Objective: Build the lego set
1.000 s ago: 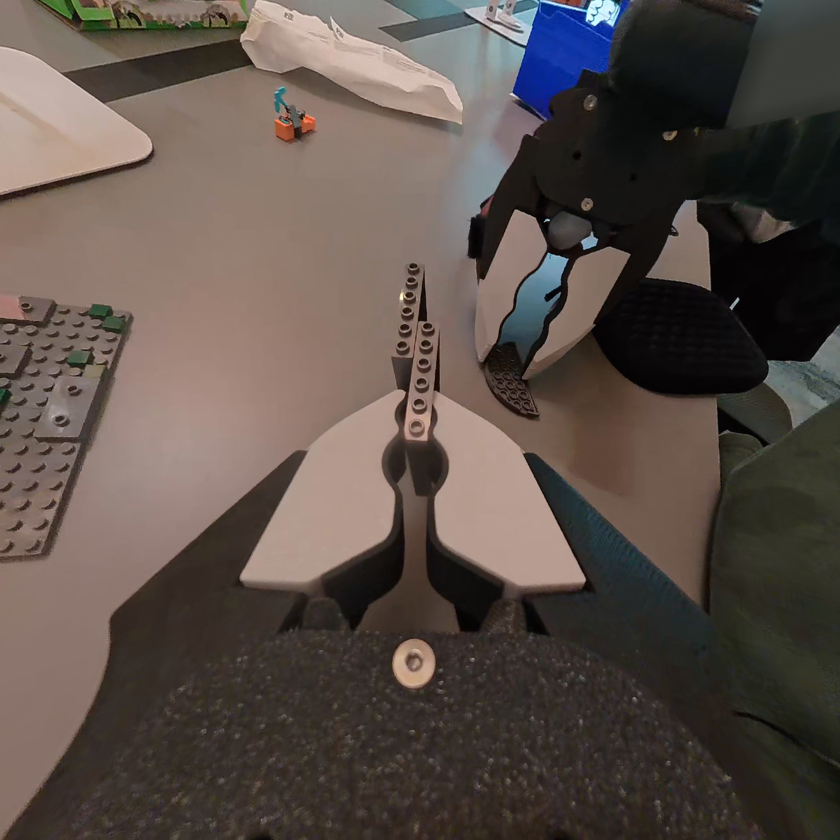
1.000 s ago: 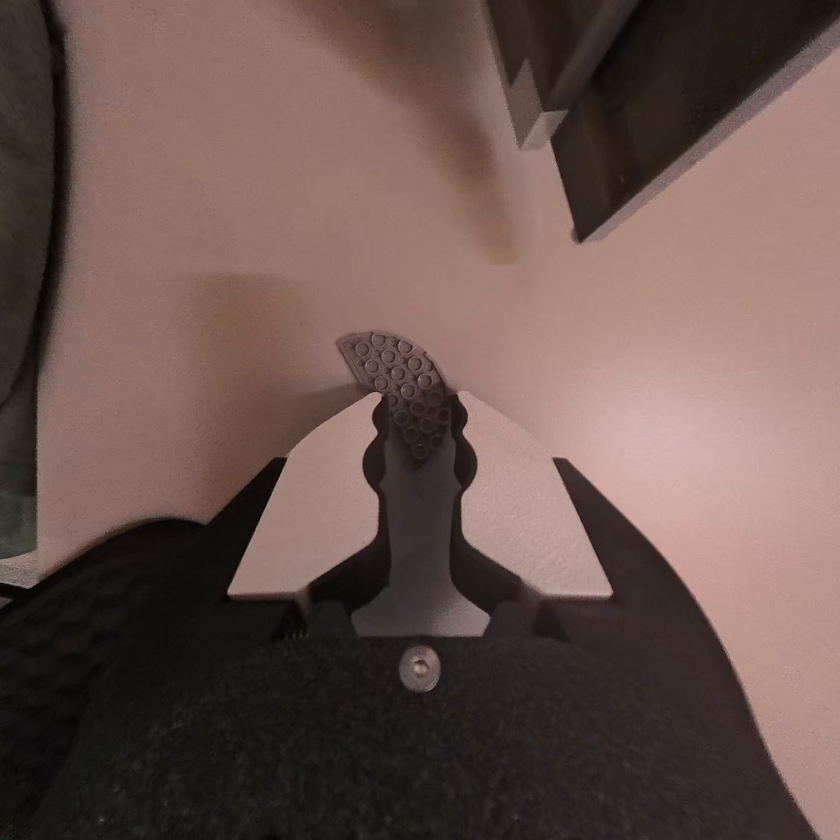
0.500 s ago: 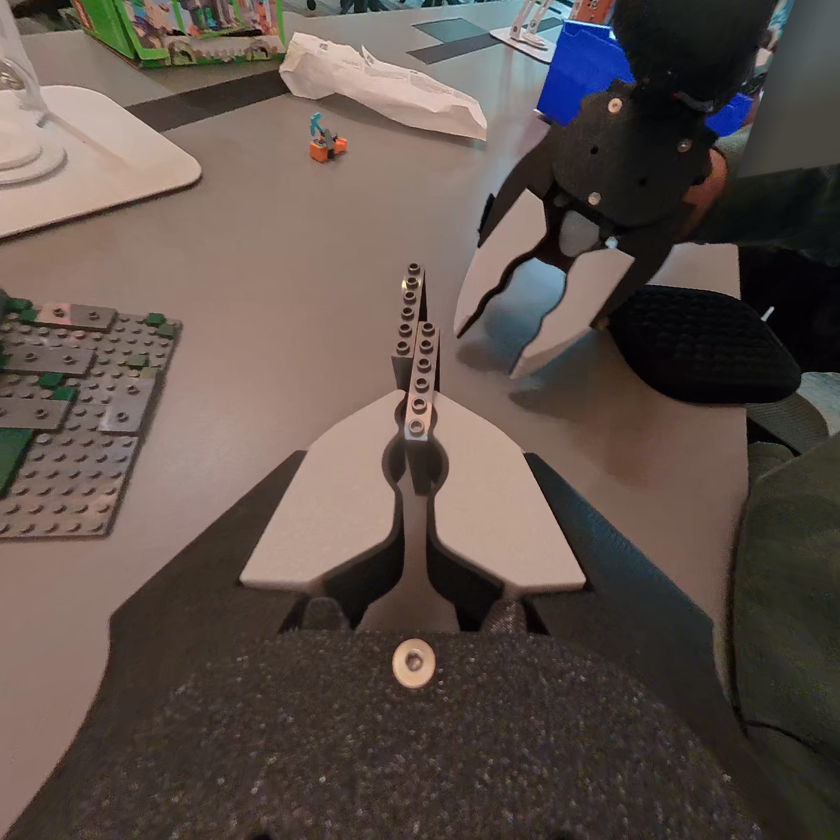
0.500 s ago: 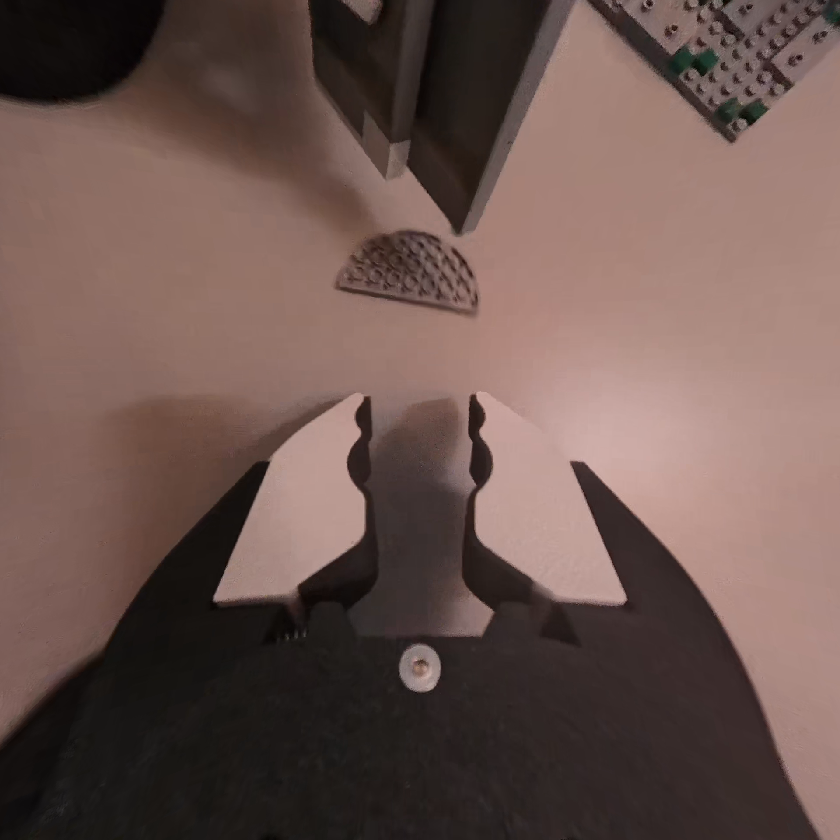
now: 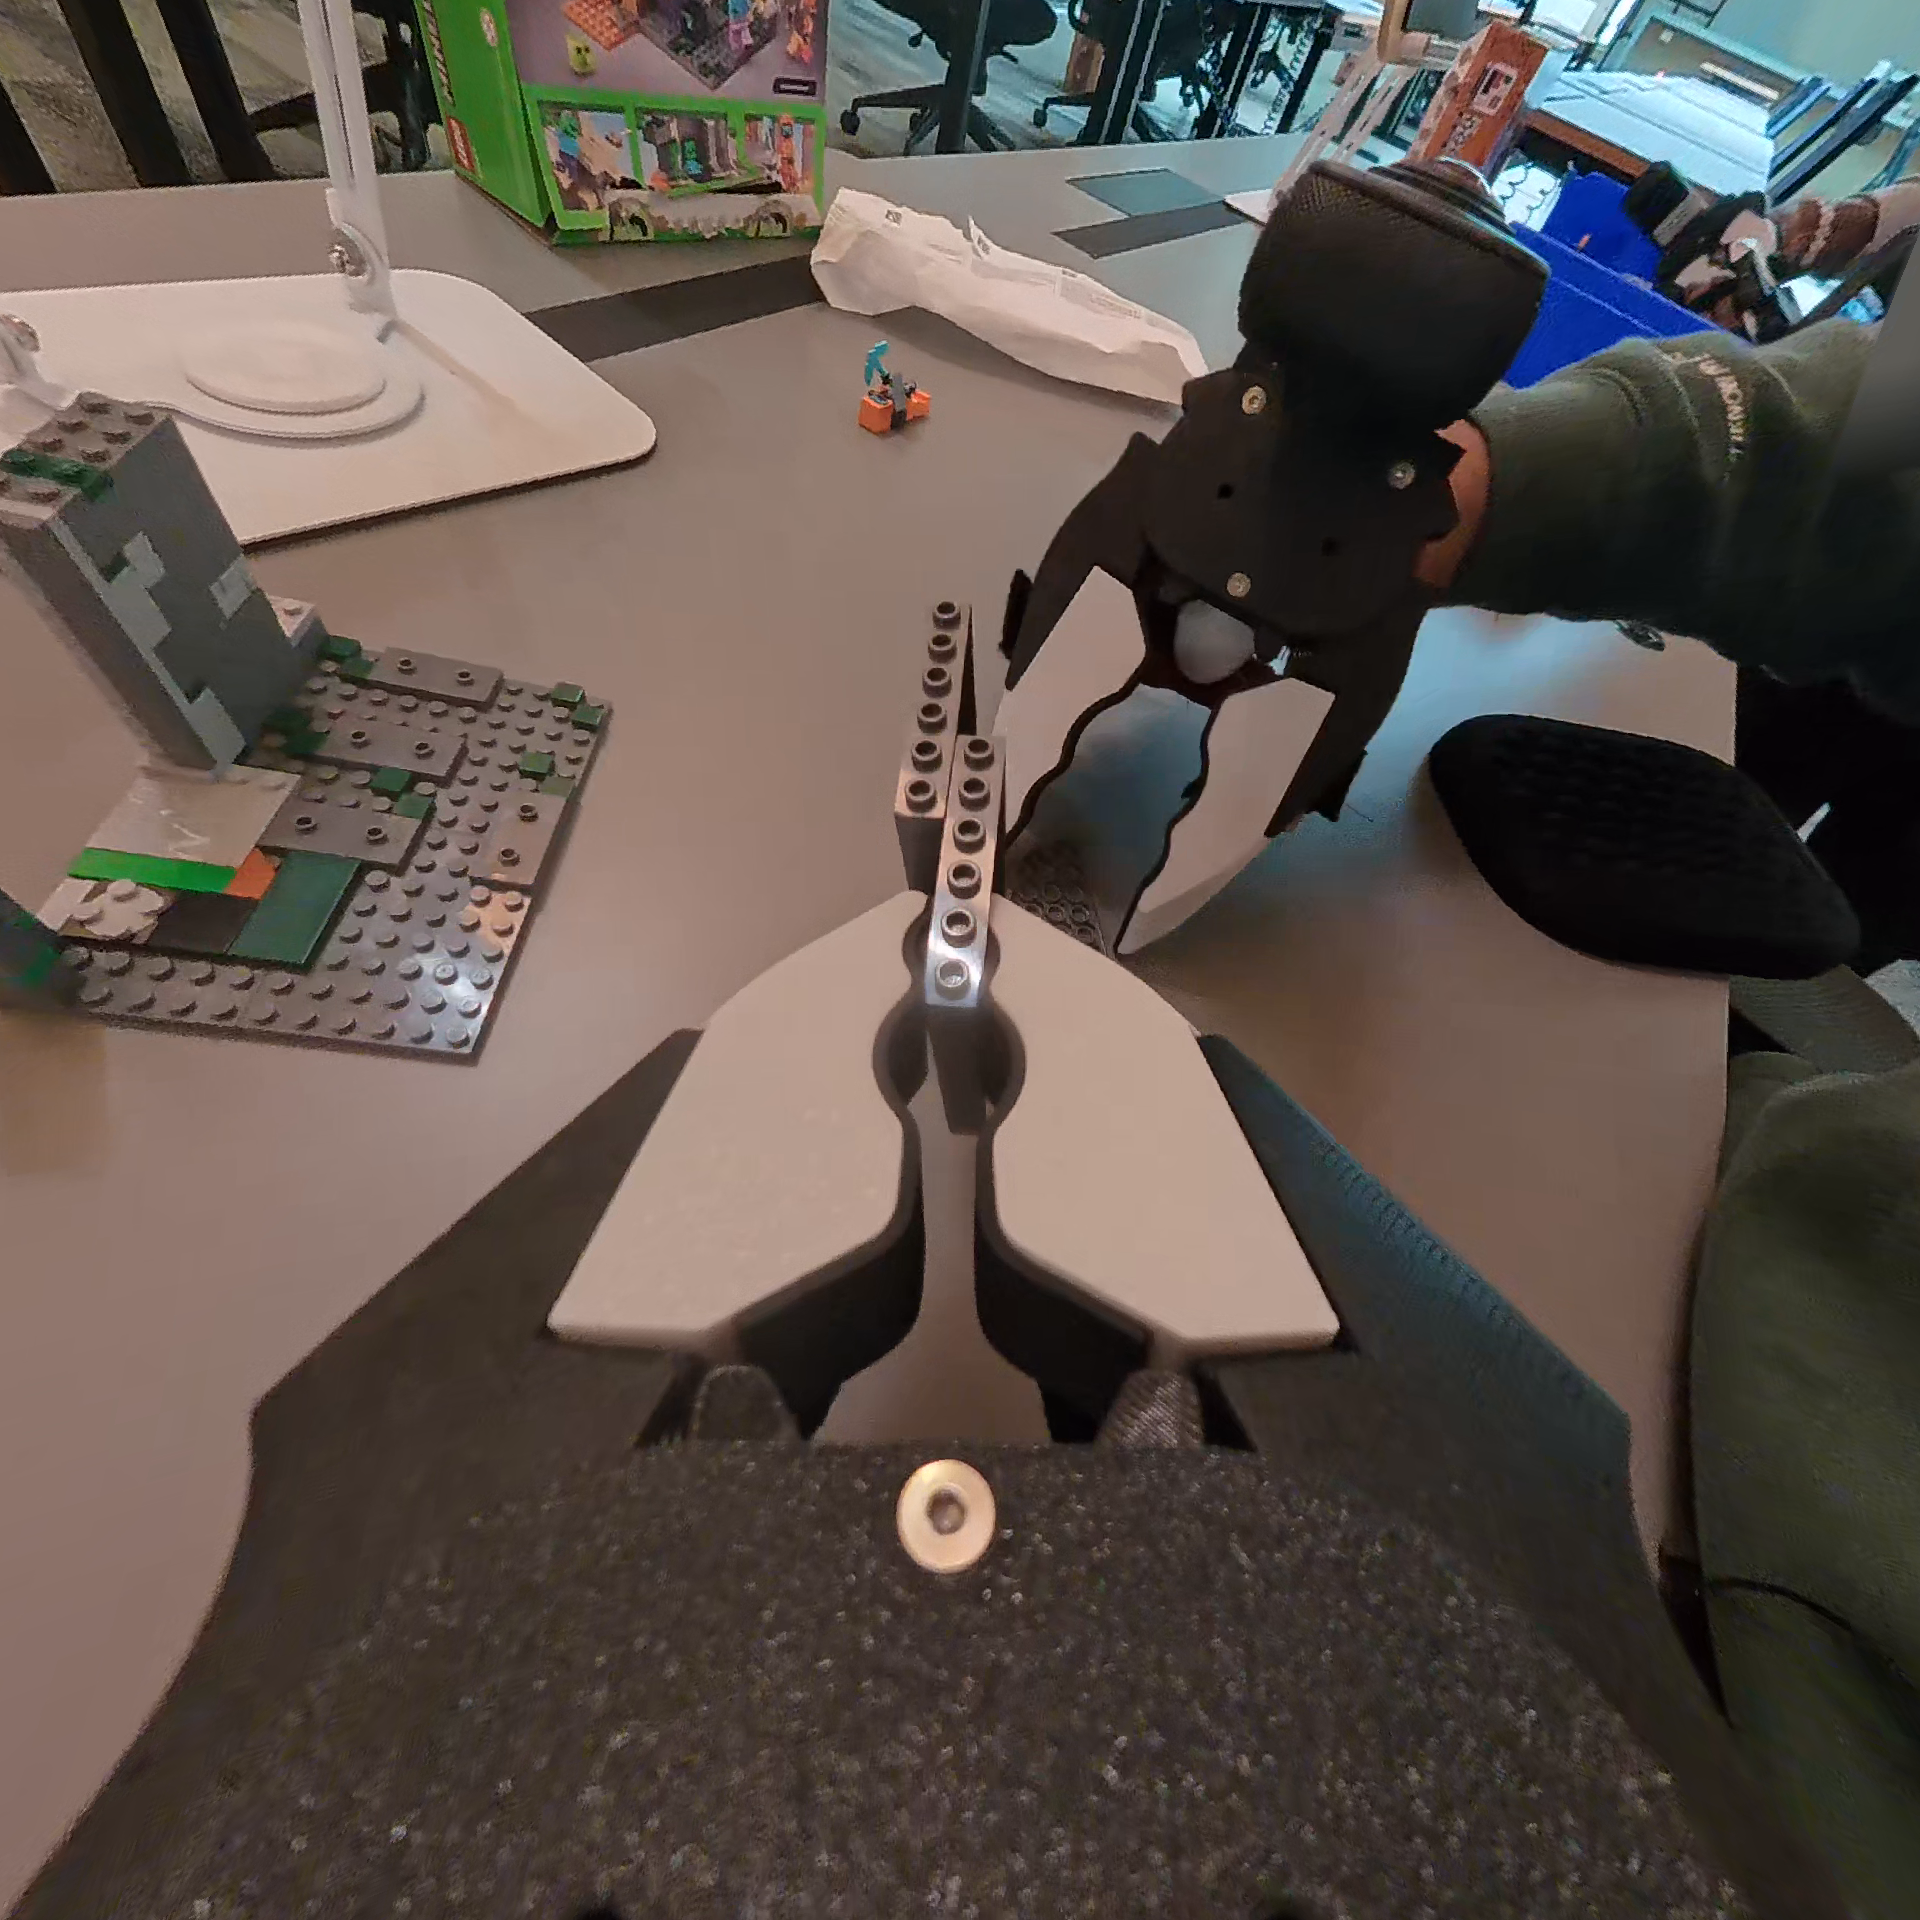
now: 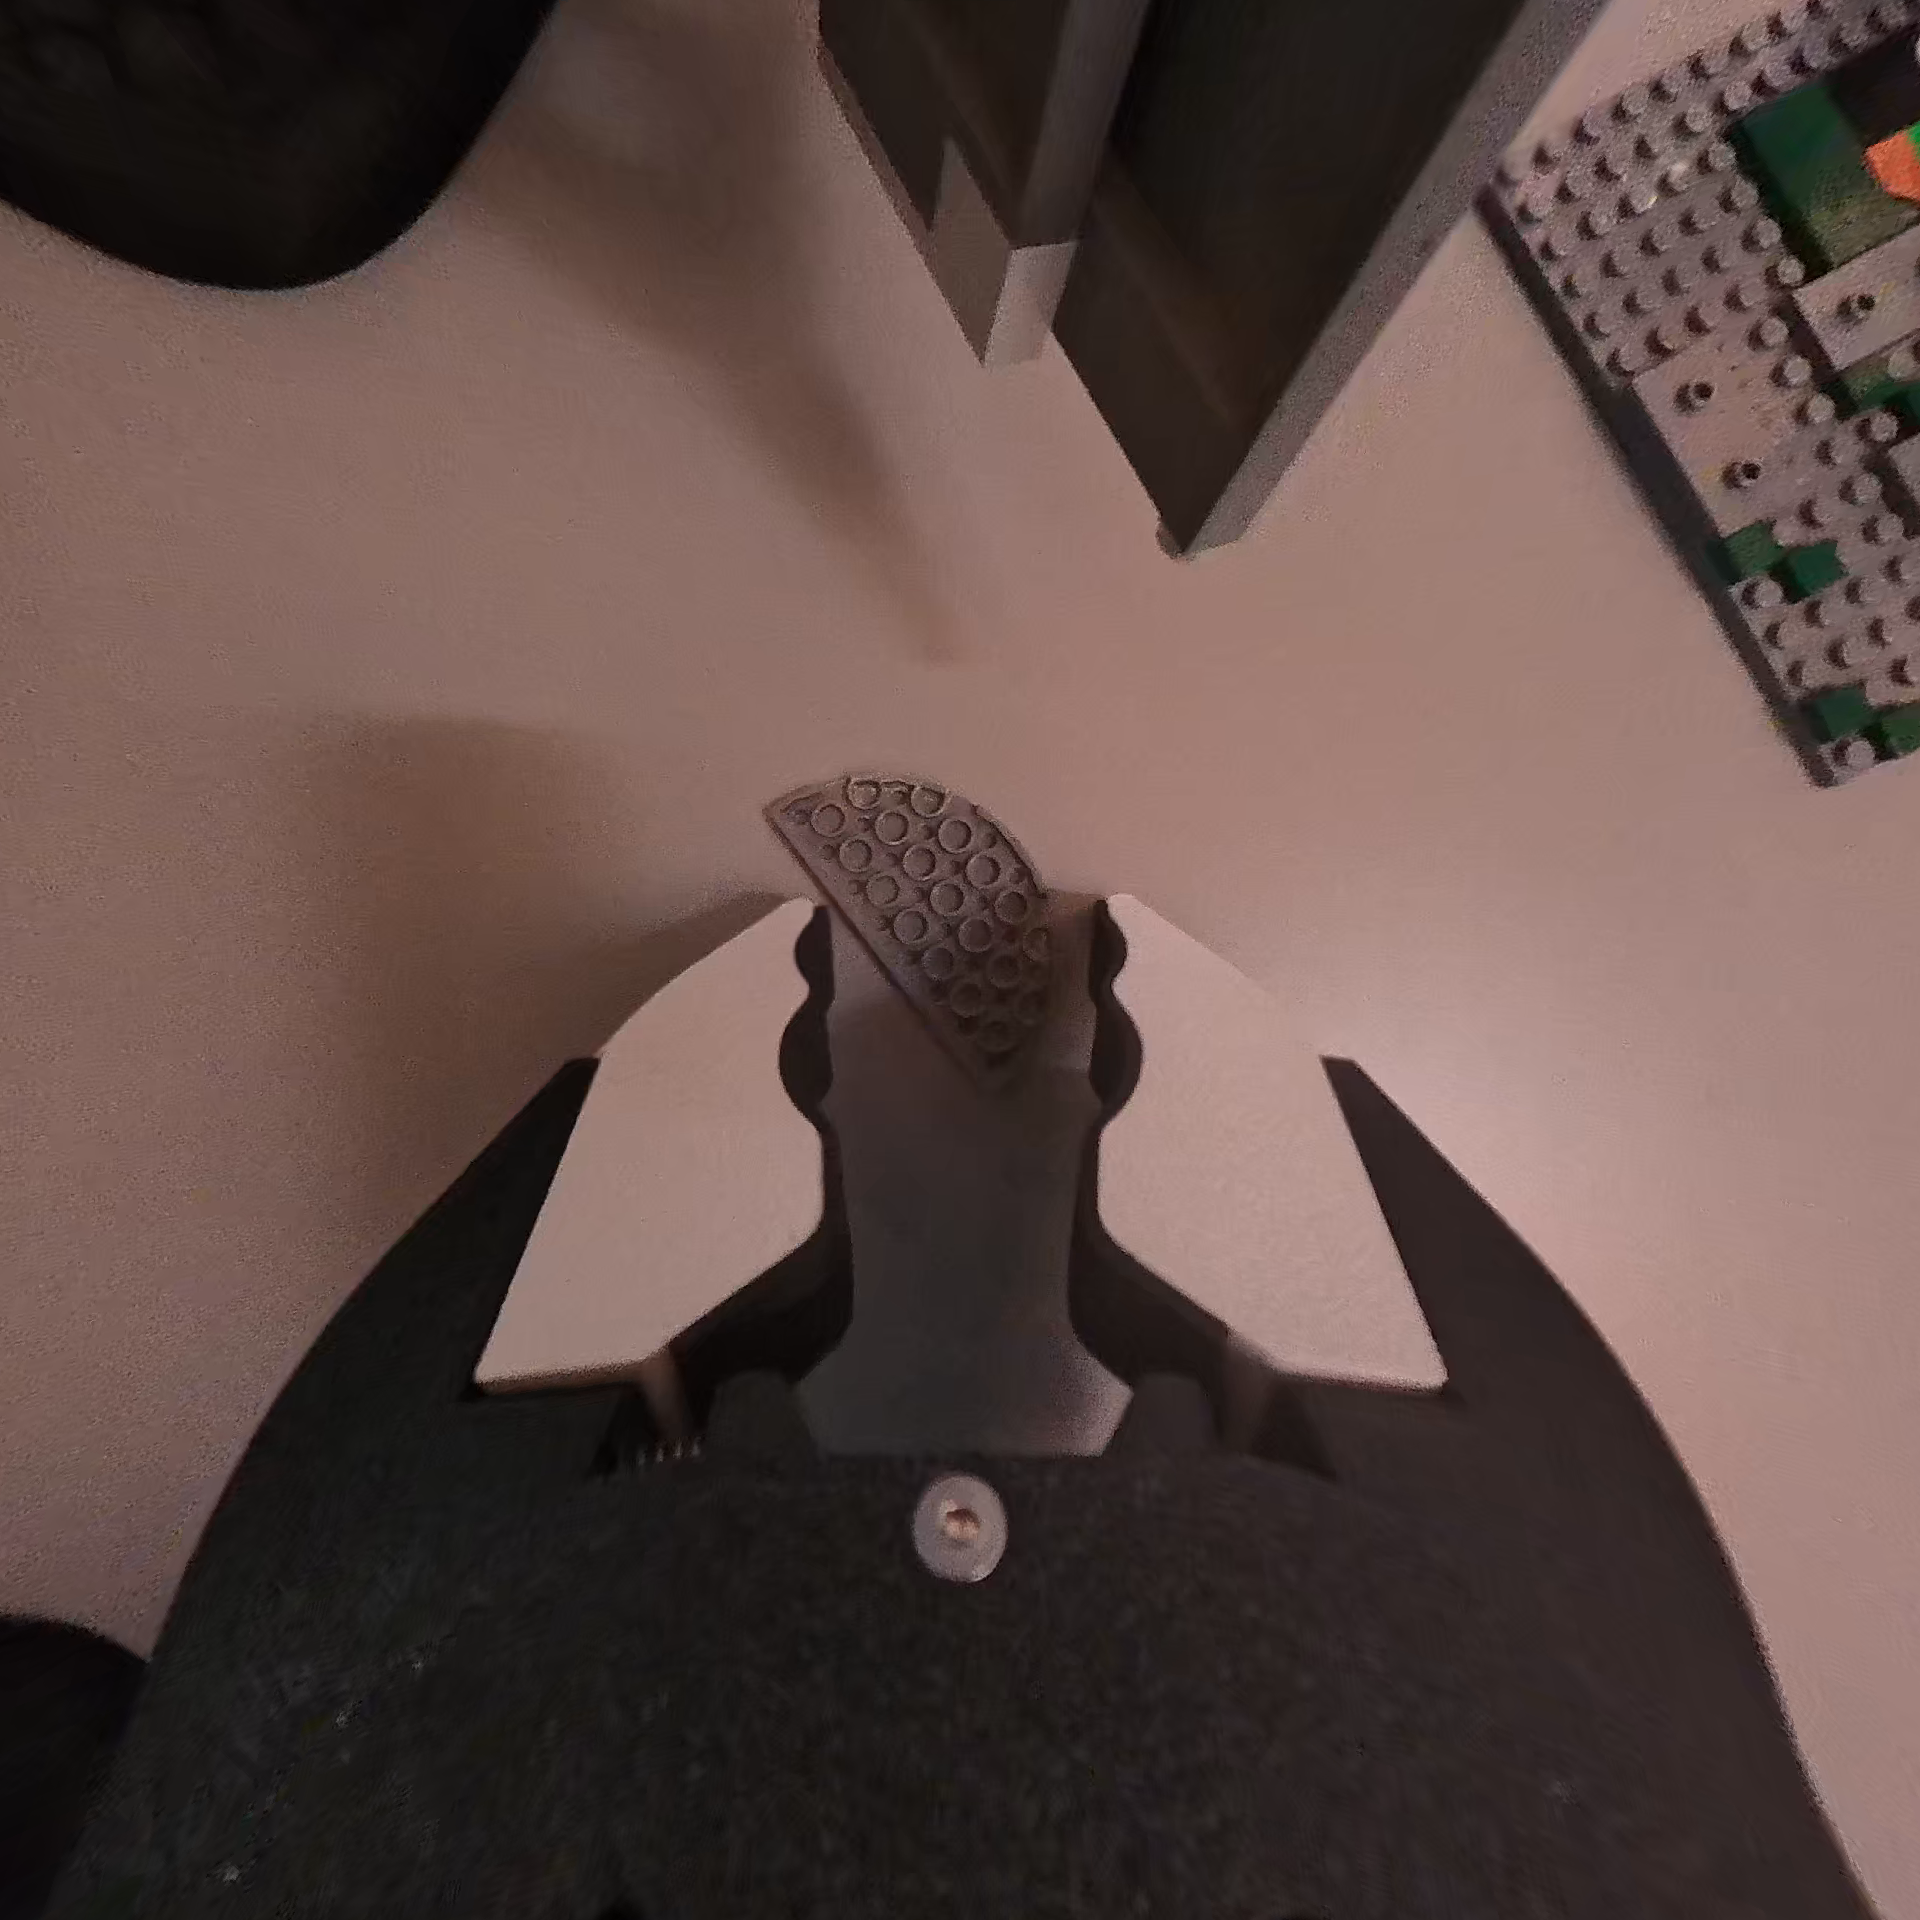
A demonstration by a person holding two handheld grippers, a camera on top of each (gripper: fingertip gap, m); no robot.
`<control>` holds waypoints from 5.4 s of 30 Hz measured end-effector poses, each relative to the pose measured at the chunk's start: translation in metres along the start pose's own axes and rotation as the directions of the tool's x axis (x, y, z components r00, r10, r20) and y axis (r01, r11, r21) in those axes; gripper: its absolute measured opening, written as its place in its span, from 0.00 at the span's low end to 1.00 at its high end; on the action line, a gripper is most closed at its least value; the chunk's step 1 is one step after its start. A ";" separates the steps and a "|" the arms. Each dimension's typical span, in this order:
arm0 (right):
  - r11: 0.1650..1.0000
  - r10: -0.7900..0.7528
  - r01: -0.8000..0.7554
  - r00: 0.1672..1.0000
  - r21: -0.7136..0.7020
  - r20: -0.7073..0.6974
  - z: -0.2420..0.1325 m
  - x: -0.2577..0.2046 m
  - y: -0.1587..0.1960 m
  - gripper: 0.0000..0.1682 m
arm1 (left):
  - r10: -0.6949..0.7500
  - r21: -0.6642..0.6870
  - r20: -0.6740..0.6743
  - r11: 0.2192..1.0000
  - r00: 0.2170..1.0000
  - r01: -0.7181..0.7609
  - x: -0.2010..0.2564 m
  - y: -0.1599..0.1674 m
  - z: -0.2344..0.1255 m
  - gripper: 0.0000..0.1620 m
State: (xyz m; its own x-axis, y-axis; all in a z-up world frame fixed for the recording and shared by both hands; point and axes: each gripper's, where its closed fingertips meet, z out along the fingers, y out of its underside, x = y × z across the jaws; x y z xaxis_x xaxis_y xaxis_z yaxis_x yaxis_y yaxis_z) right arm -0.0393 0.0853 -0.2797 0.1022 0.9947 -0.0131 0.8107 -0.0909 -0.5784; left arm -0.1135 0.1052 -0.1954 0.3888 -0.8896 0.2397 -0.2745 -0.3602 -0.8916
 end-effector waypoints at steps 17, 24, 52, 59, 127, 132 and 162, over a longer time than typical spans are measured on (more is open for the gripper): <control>0.956 -0.270 0.110 0.688 -0.271 -0.674 -0.065 0.086 0.049 0.21 | 0.000 -0.006 -0.027 1.000 1.000 0.000 0.005 0.005 0.006 0.02; 0.988 -0.151 0.128 0.880 -0.081 -0.449 -0.046 0.015 0.037 0.22 | 0.010 -0.022 -0.030 1.000 0.999 -0.011 0.008 0.009 0.008 0.02; 0.998 -0.049 0.043 0.981 0.040 0.186 -0.049 0.011 0.028 0.00 | 0.060 -0.038 -0.112 0.997 0.992 -0.064 0.030 0.016 0.022 0.02; 0.701 0.622 -0.695 0.485 -0.161 0.615 -0.075 0.034 0.004 0.00 | 0.020 -0.027 -0.132 0.999 0.991 -0.023 0.026 0.014 0.020 0.02; 0.805 -0.563 0.334 0.690 -0.490 -0.455 -0.060 0.065 0.039 0.20 | 0.031 0.017 -0.184 0.999 0.982 -0.029 0.036 0.008 0.005 0.02; 0.880 -0.469 0.410 0.827 -0.241 -0.309 -0.065 -0.026 0.018 0.26 | 0.036 0.013 -0.180 0.999 0.983 -0.035 0.037 0.009 0.006 0.02; 0.929 -0.348 0.190 0.744 -0.319 -0.570 -0.067 0.047 0.040 0.03 | 0.036 0.005 -0.164 0.999 0.986 -0.036 0.034 0.010 0.006 0.02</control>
State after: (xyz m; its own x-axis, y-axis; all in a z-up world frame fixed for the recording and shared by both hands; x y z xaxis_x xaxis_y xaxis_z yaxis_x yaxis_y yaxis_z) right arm 0.0365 0.1253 -0.2486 0.1227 0.7441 0.6567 0.9559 0.0892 -0.2798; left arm -0.0978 0.0732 -0.1988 0.2295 -0.9360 0.2669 -0.2833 -0.3266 -0.9017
